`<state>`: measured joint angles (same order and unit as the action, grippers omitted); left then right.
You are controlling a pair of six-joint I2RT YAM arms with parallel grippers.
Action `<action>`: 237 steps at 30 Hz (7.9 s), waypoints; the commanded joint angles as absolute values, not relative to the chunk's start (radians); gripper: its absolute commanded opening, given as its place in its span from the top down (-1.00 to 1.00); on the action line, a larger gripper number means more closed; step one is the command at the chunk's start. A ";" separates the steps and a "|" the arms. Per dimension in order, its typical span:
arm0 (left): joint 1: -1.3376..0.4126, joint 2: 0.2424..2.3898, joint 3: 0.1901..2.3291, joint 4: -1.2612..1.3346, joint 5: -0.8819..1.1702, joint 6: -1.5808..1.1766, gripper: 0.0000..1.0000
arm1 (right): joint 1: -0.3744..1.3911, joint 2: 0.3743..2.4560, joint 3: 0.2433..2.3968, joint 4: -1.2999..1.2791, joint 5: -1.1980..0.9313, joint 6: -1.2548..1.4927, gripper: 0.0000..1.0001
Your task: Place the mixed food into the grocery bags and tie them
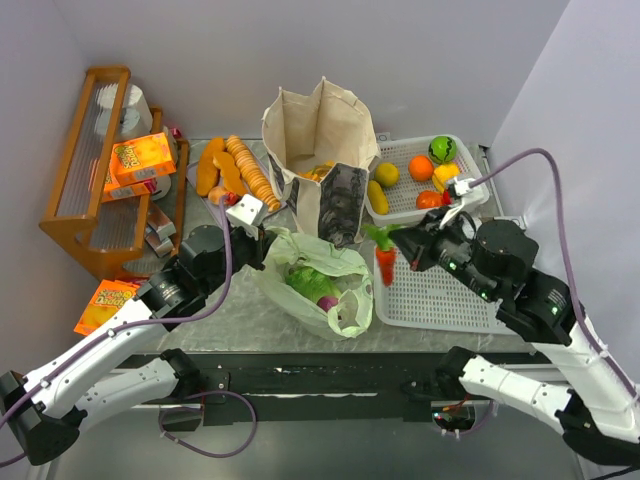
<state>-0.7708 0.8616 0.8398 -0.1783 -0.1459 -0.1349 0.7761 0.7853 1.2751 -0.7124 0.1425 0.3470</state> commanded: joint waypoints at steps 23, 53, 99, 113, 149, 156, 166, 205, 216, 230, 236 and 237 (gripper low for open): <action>-0.767 0.853 0.847 -0.153 -0.147 -0.124 0.98 | 0.939 0.989 1.120 -0.362 0.021 0.362 1.00; -0.767 0.841 0.839 -0.146 -0.149 -0.123 0.98 | 1.025 1.265 1.130 -0.414 0.192 0.419 1.00; -0.765 0.873 0.833 -0.147 -0.176 -0.114 0.98 | -0.051 2.025 2.018 -0.727 0.241 0.062 -0.87; -0.765 0.891 0.838 -0.152 -0.183 -0.106 0.98 | -0.117 2.171 1.979 -0.732 0.173 -0.040 -0.86; -0.765 0.864 0.821 -0.120 -0.225 -0.109 0.98 | 0.285 1.396 1.447 -0.445 0.114 0.061 0.73; -0.765 0.845 0.815 -0.120 -0.245 -0.112 0.98 | 0.665 1.361 1.335 -0.463 -0.023 0.187 0.77; -0.765 0.821 0.813 -0.117 -0.267 -0.117 0.98 | 0.945 1.413 1.240 -0.558 0.052 0.284 0.80; -0.765 0.772 0.796 -0.103 -0.310 -0.114 0.98 | 0.682 1.181 1.374 -0.690 0.069 0.190 -0.92; -0.764 0.787 0.796 -0.109 -0.308 -0.109 0.98 | 0.180 1.664 1.639 -0.589 0.097 0.114 -0.96; -0.759 0.818 0.798 -0.101 -0.308 -0.098 0.98 | -0.058 2.180 2.091 -0.727 0.183 0.017 -0.90; -0.759 0.844 0.804 -0.106 -0.296 -0.098 0.98 | -0.095 2.238 2.072 -0.698 0.187 -0.017 -0.80; -0.758 0.844 0.802 -0.106 -0.298 -0.097 0.98 | -0.106 2.247 2.075 -0.695 0.187 -0.020 -0.80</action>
<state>-0.7624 0.8345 0.7910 -0.1390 -0.3096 -0.1123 -0.0834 2.2093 2.0480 -0.7036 0.1692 0.0231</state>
